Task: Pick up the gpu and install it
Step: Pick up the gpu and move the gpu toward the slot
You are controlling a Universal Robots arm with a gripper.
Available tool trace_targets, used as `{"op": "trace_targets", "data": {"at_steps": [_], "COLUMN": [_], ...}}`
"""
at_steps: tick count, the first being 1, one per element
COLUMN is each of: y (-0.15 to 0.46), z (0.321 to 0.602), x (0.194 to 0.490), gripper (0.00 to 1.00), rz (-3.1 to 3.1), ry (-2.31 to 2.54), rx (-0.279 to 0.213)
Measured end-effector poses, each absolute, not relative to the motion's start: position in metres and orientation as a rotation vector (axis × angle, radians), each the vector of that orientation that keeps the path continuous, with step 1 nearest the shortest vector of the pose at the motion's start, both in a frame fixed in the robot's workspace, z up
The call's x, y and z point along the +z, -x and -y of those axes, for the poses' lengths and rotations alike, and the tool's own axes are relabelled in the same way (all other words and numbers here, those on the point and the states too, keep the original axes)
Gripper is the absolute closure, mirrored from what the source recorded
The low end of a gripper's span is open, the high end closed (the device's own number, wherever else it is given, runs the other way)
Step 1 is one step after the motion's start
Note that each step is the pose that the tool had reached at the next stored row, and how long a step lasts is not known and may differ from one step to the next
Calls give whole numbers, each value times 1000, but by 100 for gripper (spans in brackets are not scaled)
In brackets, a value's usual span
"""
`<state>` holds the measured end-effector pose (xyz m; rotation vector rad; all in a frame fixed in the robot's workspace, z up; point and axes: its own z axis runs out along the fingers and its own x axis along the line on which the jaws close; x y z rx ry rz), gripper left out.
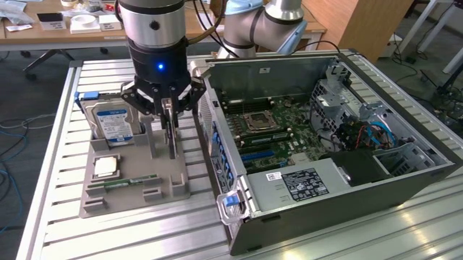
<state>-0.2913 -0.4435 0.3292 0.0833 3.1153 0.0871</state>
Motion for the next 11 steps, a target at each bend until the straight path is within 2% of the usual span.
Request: {"op": "trace_targets", "data": {"at_steps": [11], "y": [291], "z": [443], "x": [334], "gripper": [73], "rz": [-3115], "ry": [-83], "rx": [87]}}
